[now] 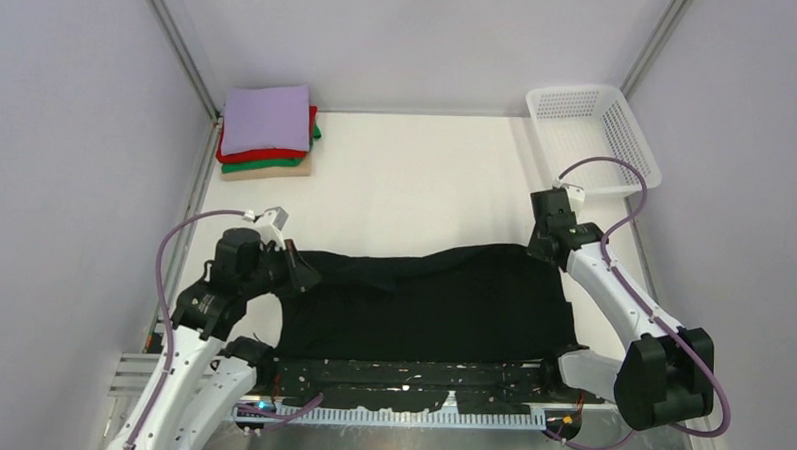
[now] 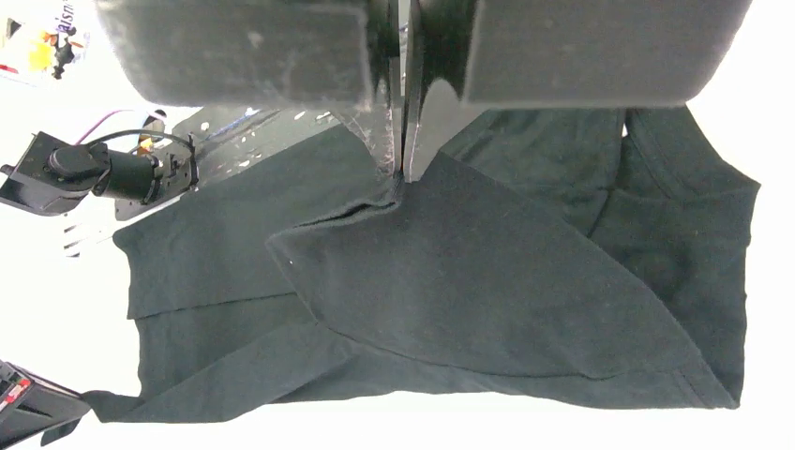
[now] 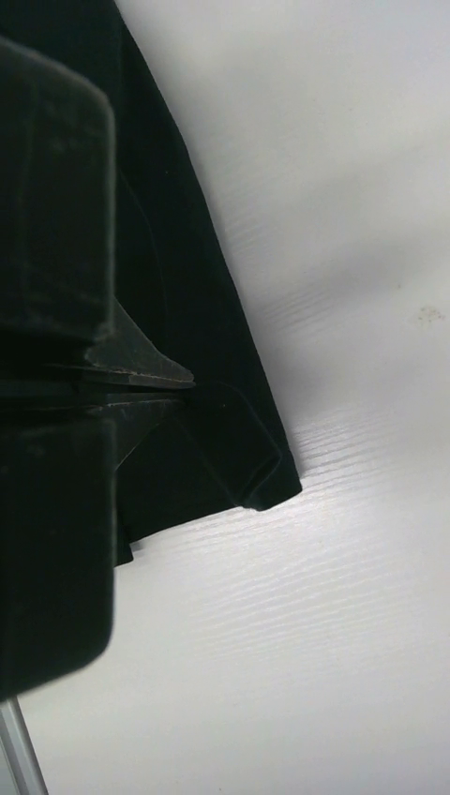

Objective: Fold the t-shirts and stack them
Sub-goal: Fold the other side of the tshirt into a rectangle

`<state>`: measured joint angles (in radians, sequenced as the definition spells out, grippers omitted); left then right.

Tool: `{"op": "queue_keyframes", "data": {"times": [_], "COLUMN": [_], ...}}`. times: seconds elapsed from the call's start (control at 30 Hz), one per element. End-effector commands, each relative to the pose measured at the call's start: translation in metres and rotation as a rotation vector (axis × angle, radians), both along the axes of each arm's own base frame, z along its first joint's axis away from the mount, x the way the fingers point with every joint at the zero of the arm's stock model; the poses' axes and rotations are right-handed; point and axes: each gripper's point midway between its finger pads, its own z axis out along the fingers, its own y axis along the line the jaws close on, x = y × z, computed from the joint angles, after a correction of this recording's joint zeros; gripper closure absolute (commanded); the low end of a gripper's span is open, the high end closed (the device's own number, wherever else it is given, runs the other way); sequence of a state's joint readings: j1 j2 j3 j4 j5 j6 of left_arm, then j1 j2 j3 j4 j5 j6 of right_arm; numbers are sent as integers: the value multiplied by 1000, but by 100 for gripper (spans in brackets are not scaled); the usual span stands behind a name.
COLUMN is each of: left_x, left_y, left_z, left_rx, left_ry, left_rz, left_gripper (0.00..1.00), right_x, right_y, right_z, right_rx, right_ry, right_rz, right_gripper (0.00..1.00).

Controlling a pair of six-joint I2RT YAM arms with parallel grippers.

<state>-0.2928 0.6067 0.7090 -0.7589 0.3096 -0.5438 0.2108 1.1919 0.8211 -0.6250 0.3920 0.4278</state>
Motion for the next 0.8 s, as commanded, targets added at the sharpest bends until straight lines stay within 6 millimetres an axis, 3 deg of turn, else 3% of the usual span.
{"op": "queue_keyframes", "data": {"times": [0.0,0.2,0.4,0.47,0.5,0.53,0.6,0.63,0.67,0.7,0.73,0.77], "left_x": [-22,-46,-73,-88,-95,-102,-113,-119,-120,-120,-117,-113], "left_y": [7,16,11,20,26,30,34,37,39,39,40,38], "left_z": [-14,-27,-57,-73,-79,-82,-80,-77,-72,-65,-57,-51], "left_rx": [-2,10,-40,-10,14,26,36,41,44,42,35,23], "left_ry": [71,138,278,360,393,416,443,447,437,415,385,365], "left_rz": [35,69,68,113,143,159,169,171,176,178,181,178], "left_gripper": [100,100,100,100,100,95,52,41,29,8,1,1], "right_x": [-15,-36,-56,-65,-72,-75,-82,-85,-86,-86,-85,-83], "right_y": [4,2,-1,-5,-8,-11,-15,-18,-18,-21,-22,-25], "right_z": [-1,-11,-28,-32,-33,-33,-32,-29,-26,-18,-12,0], "right_rx": [15,22,32,22,14,8,-5,-13,-15,-21,-23,-32], "right_ry": [15,44,106,133,155,154,164,164,159,141,124,85], "right_rz": [40,43,7,-33,-46,-70,-90,-100,-104,-118,-124,-136], "right_gripper": [95,95,88,83,73,69,54,36,28,13,0,2]}}
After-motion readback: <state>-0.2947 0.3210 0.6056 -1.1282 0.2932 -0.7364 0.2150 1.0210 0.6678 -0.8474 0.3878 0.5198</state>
